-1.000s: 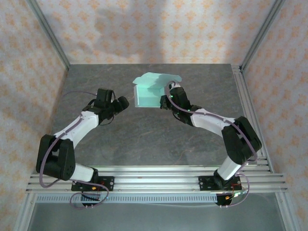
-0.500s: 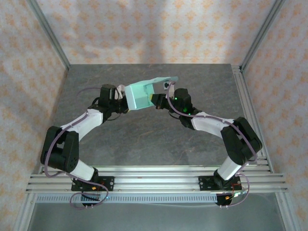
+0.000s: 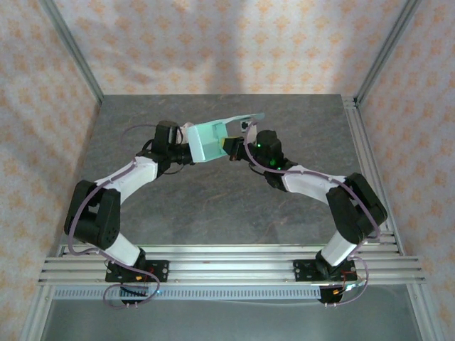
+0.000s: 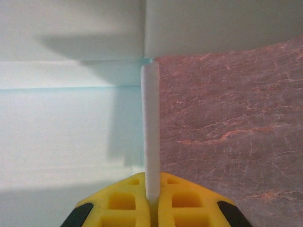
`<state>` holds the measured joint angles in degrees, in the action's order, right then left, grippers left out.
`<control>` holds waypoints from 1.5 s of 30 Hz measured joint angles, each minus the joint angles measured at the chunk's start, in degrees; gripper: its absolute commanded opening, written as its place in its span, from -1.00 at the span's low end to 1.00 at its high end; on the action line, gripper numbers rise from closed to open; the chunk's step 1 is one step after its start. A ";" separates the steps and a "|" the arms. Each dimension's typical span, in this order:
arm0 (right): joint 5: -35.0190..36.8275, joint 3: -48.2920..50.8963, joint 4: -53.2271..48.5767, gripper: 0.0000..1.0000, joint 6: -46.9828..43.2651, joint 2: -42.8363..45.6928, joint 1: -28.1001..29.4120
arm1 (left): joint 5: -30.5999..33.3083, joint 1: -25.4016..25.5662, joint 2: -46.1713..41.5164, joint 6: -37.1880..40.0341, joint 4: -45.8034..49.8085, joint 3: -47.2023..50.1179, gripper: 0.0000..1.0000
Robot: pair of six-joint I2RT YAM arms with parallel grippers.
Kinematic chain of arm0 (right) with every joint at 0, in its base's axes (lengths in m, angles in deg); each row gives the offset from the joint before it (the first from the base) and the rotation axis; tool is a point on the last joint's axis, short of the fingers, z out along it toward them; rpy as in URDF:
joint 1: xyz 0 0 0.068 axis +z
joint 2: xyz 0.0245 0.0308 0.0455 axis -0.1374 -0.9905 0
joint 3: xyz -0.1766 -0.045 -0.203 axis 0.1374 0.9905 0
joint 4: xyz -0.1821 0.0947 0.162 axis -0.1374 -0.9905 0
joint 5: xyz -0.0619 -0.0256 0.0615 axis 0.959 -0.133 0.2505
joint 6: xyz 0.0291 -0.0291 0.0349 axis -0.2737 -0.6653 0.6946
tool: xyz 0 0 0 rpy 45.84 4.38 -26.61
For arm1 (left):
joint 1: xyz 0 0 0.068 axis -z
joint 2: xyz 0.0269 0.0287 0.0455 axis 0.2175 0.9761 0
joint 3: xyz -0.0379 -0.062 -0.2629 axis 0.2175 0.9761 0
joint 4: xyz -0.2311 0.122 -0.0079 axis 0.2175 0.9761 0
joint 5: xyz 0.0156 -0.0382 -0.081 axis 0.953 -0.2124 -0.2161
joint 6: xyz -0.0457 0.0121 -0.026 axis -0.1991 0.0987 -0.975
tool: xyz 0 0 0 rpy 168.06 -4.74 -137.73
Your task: Fold the paper box
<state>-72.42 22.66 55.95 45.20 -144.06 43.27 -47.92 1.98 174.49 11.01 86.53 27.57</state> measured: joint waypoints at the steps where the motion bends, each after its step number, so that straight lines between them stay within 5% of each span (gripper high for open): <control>1: 0.57 -0.17 -0.50 -1.00 -0.57 0.00 0.22 | 0.09 0.00 0.07 0.02 0.13 -0.13 0.09; 16: 8.70 -3.13 -9.42 -1.00 -6.58 1.49 2.89 | 1.77 -0.57 1.40 0.39 1.46 -0.72 0.13; 22: 9.62 -1.46 -12.50 -1.00 -6.10 2.78 0.96 | 1.55 -4.33 -0.26 3.28 3.65 -0.20 0.32; 29: 21.33 -1.92 -29.44 -1.00 -5.90 2.27 -2.78 | 9.64 -6.03 -4.00 7.26 13.09 -0.17 0.56; 38: 34.32 -10.97 -53.20 -1.00 -1.51 -5.53 -2.69 | 18.49 -6.03 -8.24 10.84 19.98 -0.59 0.62; 45: 36.28 -12.50 -59.95 -1.00 4.33 -10.03 -2.69 | 20.52 -5.03 -8.07 12.81 22.32 -1.20 0.65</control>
<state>-36.14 10.16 -4.00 49.52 -154.09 40.58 -27.40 -3.04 166.42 23.82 108.85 26.37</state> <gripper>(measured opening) 0.080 0.822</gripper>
